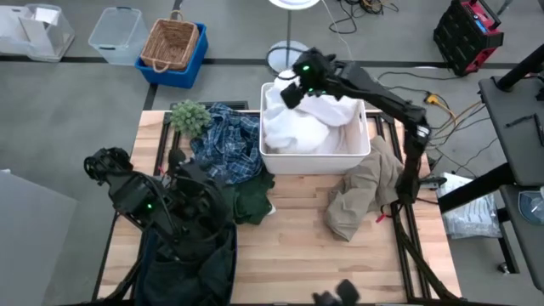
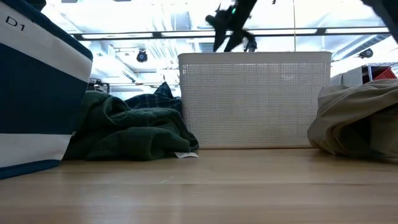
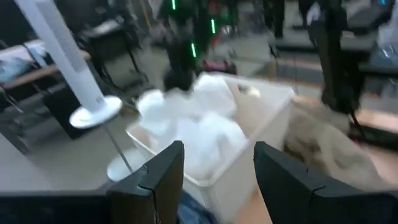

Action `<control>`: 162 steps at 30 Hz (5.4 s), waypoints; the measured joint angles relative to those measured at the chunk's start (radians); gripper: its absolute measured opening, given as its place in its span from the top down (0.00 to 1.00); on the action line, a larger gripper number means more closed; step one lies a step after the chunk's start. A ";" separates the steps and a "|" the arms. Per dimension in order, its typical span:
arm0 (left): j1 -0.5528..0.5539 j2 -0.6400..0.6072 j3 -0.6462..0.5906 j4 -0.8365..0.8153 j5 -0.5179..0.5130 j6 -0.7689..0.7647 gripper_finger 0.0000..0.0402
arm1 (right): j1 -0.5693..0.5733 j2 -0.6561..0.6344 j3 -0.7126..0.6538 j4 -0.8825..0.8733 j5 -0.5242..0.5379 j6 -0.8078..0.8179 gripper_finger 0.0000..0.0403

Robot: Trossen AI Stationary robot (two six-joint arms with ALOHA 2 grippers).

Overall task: Sort clothes
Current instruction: Put the white shirt in the white bin, then put the blue shirt in the blue bin

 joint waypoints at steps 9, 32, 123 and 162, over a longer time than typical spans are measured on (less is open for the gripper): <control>0.000 0.000 -0.034 0.000 -0.037 -0.023 0.57 | 0.022 0.226 -0.003 -0.167 -0.094 -0.018 0.93; 0.017 0.001 -0.072 0.007 0.002 -0.106 0.57 | 0.093 -0.088 -0.008 -0.299 -0.113 -0.113 0.78; 0.658 -0.577 -0.742 0.757 0.983 0.747 1.00 | 0.630 -0.497 -0.281 -0.357 0.060 0.174 0.43; -0.230 -0.216 0.282 1.607 0.916 1.179 1.00 | 0.629 -0.497 -0.484 -0.056 0.073 0.029 0.40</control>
